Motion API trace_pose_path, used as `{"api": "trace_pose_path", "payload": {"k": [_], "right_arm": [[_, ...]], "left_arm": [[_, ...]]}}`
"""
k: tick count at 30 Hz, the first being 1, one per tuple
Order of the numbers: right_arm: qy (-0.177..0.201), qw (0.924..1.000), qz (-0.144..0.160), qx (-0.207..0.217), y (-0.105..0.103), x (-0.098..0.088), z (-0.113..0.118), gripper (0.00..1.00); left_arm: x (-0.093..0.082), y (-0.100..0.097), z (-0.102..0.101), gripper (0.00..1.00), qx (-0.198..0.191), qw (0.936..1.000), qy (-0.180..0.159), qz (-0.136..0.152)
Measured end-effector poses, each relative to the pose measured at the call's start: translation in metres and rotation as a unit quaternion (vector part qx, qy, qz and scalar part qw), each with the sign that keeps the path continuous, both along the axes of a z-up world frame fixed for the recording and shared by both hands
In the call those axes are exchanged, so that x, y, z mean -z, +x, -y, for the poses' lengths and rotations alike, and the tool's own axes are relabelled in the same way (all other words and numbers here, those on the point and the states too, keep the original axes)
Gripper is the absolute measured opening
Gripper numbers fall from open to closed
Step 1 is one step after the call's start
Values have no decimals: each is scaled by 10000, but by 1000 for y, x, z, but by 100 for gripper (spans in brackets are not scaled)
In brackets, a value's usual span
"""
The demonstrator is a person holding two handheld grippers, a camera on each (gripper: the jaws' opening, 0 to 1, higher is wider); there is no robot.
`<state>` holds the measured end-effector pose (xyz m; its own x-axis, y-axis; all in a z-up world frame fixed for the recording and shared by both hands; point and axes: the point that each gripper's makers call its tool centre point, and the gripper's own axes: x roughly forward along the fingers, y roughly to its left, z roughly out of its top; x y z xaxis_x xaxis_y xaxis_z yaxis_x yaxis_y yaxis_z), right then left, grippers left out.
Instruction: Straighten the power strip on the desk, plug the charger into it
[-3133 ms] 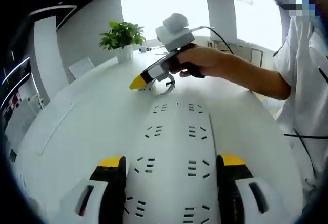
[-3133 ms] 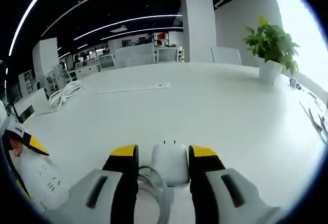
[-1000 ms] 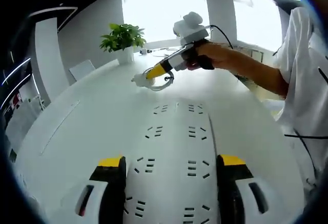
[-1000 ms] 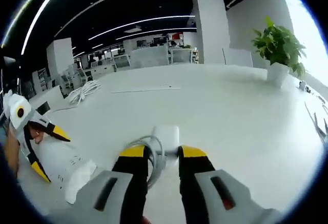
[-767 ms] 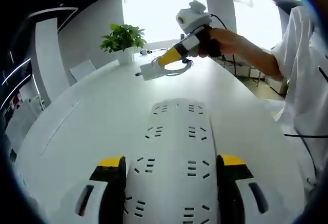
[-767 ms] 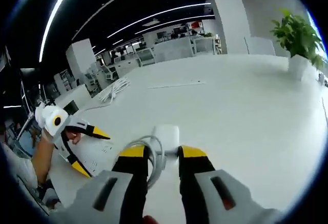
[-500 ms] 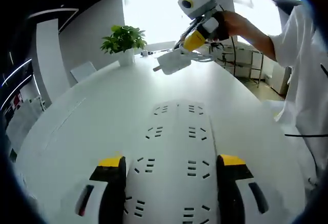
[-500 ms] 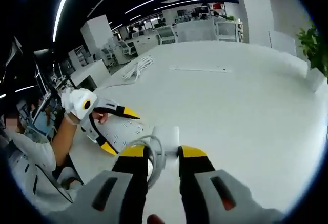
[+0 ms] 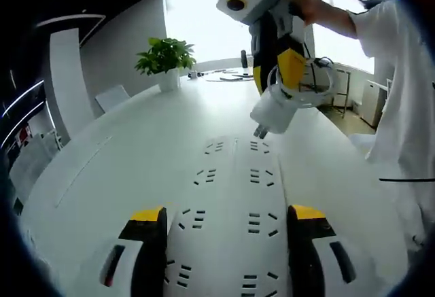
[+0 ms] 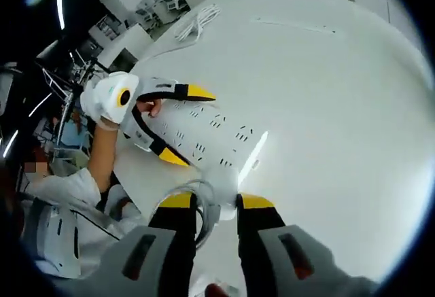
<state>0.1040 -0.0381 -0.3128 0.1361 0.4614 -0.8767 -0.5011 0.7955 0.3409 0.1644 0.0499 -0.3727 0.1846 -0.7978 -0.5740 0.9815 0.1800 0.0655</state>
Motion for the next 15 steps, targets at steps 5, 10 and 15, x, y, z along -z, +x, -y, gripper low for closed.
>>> {"api": "trace_pose_path", "payload": {"k": [5,10,15], "right_arm": [[-19,9995,-245,209,7,0,0,22],[-87,9982,-497,320,6,3,-2,22],[-307,9964,-738,272,0,5,-5,22]], "left_arm": [[0,4,-1,73,-16,10000,26,32],[0,3,0,72,-11,10000,3,55],[0,-3,2,73,-1,10000,-4,62]]}}
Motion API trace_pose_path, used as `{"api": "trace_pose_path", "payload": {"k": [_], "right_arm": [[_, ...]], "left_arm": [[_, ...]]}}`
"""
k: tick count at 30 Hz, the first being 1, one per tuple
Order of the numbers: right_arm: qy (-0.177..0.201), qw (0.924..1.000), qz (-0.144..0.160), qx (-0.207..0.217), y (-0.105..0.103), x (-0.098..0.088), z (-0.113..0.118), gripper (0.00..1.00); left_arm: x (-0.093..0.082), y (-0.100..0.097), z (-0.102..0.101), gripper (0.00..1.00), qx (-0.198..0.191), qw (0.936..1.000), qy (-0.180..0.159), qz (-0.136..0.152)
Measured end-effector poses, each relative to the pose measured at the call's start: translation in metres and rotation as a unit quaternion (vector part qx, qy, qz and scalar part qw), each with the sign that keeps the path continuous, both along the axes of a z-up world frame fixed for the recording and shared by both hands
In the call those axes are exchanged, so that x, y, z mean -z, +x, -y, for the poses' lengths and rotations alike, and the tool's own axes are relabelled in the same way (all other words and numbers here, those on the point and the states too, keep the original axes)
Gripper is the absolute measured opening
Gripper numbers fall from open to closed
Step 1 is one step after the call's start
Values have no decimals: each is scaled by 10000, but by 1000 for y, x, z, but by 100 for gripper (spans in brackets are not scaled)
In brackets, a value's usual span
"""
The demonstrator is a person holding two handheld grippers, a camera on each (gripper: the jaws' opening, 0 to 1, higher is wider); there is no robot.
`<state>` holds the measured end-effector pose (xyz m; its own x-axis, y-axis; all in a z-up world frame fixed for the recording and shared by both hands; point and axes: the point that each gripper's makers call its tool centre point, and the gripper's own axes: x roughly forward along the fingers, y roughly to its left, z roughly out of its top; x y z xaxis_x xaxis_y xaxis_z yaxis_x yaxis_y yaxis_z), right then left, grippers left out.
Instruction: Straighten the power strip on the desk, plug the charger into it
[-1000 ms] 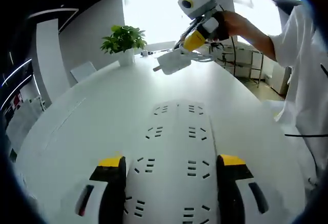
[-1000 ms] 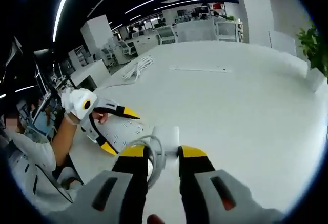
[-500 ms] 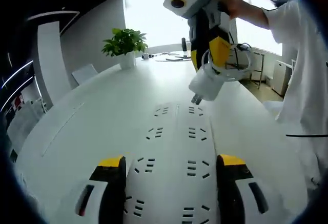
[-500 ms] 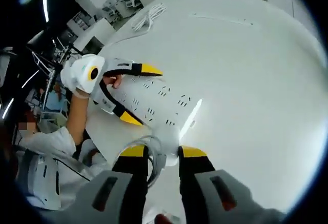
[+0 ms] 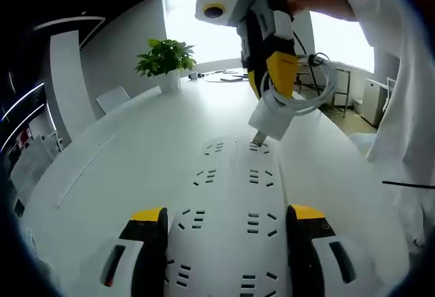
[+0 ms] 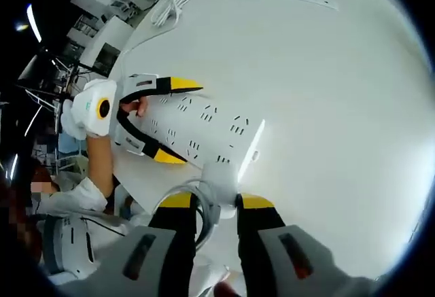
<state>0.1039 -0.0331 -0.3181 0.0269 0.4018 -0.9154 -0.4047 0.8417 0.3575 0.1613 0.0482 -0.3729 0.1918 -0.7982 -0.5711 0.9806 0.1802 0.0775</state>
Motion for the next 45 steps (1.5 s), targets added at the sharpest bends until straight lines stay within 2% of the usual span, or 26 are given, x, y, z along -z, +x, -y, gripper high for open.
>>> {"api": "trace_pose_path", "payload": {"k": [6,7,10,17,20,21,23,30,33,38,40,41,45], "right_arm": [[-92,9997,-170,121,9,-2,3,22],[-186,9994,-271,71,6,-1,3,22],[-316,9990,-305,74,9,-3,1,22],[-680,9934,-833,387,11,-2,0,22],[-798,9900,-954,668,14,0,-2,22],[-874,9874,-1095,729,13,-1,-2,22],[-919,9880,-980,762,19,-3,-4,22],[-1037,9847,-982,997,17,-2,-6,22],[-988,9810,-1095,1261,18,-1,-4,22],[-1049,9792,-1165,1290,12,0,-7,22],[-1018,9795,-1102,1346,15,-1,-6,22],[-972,9796,-1062,1406,19,-2,-6,22],[-929,9788,-1107,1453,17,-2,-9,22]], "left_arm": [[0,-4,1,73,10,10000,-2,5],[0,-5,1,72,13,10000,0,6],[0,-6,1,72,17,10000,1,10],[-1,-8,2,71,71,10000,-11,68],[-1,-9,3,70,108,9999,-7,110],[-1,-9,3,70,112,9999,1,127],[-2,-10,4,69,126,9998,21,173],[-1,-9,4,69,173,9997,-31,196],[-1,-9,3,69,187,9996,-47,201],[-2,-8,3,68,171,9996,-15,222],[-4,-11,1,65,337,9983,124,448],[-6,-16,2,63,431,9979,82,480],[-20,-33,8,57,786,9959,-283,344]]}}
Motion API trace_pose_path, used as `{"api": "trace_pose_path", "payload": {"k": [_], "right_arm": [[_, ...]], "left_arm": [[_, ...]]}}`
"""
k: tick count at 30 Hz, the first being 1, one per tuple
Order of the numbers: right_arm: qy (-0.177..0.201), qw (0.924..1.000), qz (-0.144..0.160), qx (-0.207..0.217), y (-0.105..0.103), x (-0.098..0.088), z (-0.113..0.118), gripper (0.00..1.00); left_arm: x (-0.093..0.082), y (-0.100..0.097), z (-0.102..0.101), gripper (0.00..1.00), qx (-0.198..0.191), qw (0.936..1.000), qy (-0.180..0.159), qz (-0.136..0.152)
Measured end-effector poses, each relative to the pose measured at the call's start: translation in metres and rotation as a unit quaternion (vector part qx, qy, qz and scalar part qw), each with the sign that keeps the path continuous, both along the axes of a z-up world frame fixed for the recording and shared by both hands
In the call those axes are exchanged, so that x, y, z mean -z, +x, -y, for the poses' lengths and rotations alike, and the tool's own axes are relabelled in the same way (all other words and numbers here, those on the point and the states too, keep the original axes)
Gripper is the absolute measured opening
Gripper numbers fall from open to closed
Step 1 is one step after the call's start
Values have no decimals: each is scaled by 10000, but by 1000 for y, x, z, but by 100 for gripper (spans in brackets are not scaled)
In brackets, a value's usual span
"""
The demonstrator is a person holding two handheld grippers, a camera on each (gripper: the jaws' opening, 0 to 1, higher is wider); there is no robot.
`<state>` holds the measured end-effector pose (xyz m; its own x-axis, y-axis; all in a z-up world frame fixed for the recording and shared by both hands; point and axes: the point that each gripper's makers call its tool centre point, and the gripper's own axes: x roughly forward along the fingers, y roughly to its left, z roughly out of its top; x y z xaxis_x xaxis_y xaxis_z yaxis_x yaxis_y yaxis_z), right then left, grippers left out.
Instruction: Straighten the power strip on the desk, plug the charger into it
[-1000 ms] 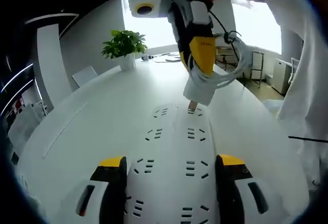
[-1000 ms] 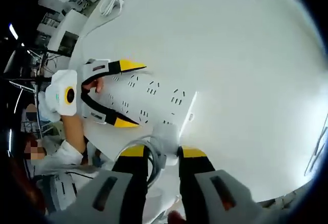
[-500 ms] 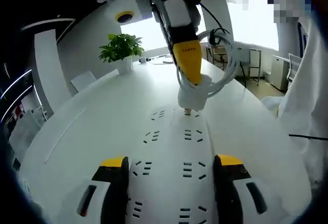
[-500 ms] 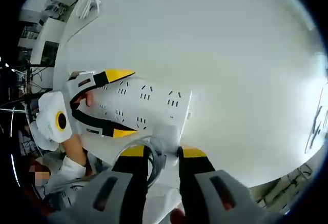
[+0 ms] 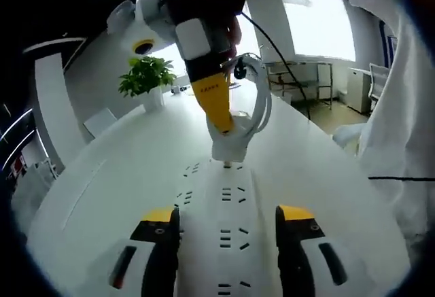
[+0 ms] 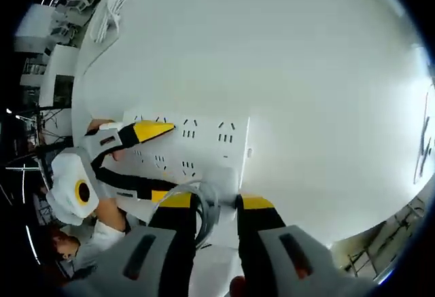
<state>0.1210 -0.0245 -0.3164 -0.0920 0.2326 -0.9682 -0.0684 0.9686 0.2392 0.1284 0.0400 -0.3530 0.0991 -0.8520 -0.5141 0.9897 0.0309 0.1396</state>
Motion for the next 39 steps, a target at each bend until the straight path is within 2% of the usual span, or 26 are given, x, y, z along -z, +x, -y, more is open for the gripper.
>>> {"api": "trace_pose_path", "payload": {"k": [6,9,12,15,18,23,26,29,31,32,34,35,39], "right_arm": [[91,9999,-20,71,3,0,3,22],[140,9998,-36,104,4,0,3,23],[160,9999,-5,62,0,0,2,23],[175,9998,20,-2,0,0,2,23],[213,9998,29,-21,-2,1,2,23],[315,9994,132,-16,0,-1,2,23],[441,9988,199,105,2,-3,0,23],[543,9983,218,21,2,-4,-3,22],[600,9977,288,-87,3,-6,-5,15],[799,9963,302,-46,3,-9,-11,12],[926,9937,609,157,12,-11,-17,10],[791,9954,533,-92,8,-9,-12,10],[945,9941,536,-66,13,-11,-12,10]], "left_arm": [[-18,-24,13,57,453,9976,-478,-191],[-17,-23,27,58,413,9980,-489,-4],[-25,-15,41,58,183,9969,-766,22],[-33,-15,50,57,143,9956,-918,80],[-38,-10,58,54,52,9949,-942,353],[-43,-7,64,51,-3,9931,-1080,461],[-37,-5,65,48,-28,9929,-1034,588],[-33,-5,67,48,-14,9929,-992,653],[-28,-9,68,49,66,9936,-924,639],[-27,-9,69,50,63,9936,-914,668],[-29,-10,70,49,76,9927,-1002,674],[-30,-10,71,49,92,9920,-1052,693],[-30,-10,72,49,111,9916,-1086,687]]}}
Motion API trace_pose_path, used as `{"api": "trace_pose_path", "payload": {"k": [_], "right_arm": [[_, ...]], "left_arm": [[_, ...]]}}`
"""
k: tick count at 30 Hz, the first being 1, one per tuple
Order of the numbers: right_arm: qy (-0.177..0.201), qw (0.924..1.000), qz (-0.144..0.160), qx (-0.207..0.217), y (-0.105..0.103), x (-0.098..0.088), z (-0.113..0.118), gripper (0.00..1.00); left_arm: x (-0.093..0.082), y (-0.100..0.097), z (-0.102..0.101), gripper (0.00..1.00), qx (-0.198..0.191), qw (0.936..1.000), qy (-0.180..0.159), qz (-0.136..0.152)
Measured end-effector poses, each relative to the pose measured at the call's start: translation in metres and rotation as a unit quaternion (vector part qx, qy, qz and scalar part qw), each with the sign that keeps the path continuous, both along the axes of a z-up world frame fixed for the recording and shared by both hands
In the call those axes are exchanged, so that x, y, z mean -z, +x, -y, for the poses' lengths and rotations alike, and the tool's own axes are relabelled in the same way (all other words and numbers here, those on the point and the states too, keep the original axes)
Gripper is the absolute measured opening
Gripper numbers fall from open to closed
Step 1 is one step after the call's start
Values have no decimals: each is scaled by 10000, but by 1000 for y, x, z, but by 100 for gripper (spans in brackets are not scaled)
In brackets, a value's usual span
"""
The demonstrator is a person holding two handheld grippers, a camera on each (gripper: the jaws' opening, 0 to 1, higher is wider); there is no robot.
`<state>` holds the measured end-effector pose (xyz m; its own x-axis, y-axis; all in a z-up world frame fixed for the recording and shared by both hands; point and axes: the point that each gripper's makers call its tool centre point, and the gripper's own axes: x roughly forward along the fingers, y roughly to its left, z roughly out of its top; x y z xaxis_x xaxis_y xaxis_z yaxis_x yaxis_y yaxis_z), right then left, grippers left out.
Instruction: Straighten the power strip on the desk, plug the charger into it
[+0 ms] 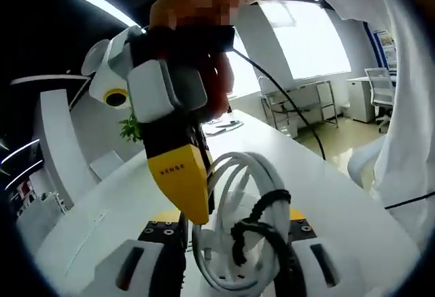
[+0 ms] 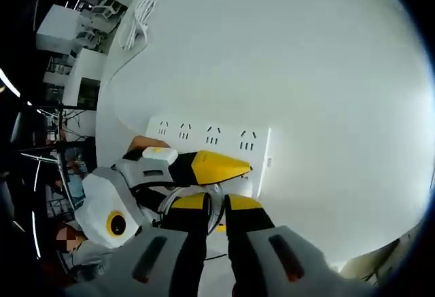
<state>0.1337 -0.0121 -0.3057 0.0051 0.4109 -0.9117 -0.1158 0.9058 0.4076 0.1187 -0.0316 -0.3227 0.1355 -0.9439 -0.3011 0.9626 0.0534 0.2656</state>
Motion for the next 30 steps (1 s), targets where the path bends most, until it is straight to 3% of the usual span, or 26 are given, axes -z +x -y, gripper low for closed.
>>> {"api": "trace_pose_path", "payload": {"k": [3,5,10,12,15,18,19,20,22,24,26,27,28,29,30], "right_arm": [[217,9994,256,-71,5,-11,-5,11],[330,9959,786,-290,14,-24,-7,14],[776,9773,1944,-333,26,-73,-7,16],[839,9678,2335,-417,20,-84,-6,16],[525,9518,2871,-942,2,-82,5,16],[440,9358,3266,-1254,-16,-70,12,16],[390,9270,3457,-1401,-19,-66,14,16],[366,9133,3708,-1647,-23,-63,12,16],[174,8767,4244,-2258,-27,-60,11,18],[-69,8495,4594,-2593,-27,-57,11,25],[-53,8287,4838,-2812,-27,-58,4,30],[18,8224,4898,-2894,-29,-58,-1,34],[60,8213,4892,-2934,-31,-56,-5,36],[74,8059,4986,-3191,-33,-54,-11,37],[13,7963,5042,-3343,-33,-51,-13,36]], "left_arm": [[-1,0,0,49,2,10000,-37,39],[-1,0,0,49,17,10000,-53,41],[0,-1,1,48,87,9999,-106,57],[0,-1,1,48,97,9999,-124,44],[0,-1,1,48,103,9998,-157,-6],[0,-1,1,48,102,9998,-176,-19],[0,-1,1,48,104,9998,-177,-18],[0,-1,1,48,108,9998,-178,-16],[0,-1,1,48,109,9998,-191,-38],[0,-1,1,48,118,9997,-207,-62],[1,-1,1,49,122,9996,-223,-92],[1,-1,1,49,121,9996,-227,-105],[1,0,1,49,119,9995,-250,-134],[1,0,1,49,119,9994,-270,-161],[1,0,1,49,119,9994,-273,-179]]}}
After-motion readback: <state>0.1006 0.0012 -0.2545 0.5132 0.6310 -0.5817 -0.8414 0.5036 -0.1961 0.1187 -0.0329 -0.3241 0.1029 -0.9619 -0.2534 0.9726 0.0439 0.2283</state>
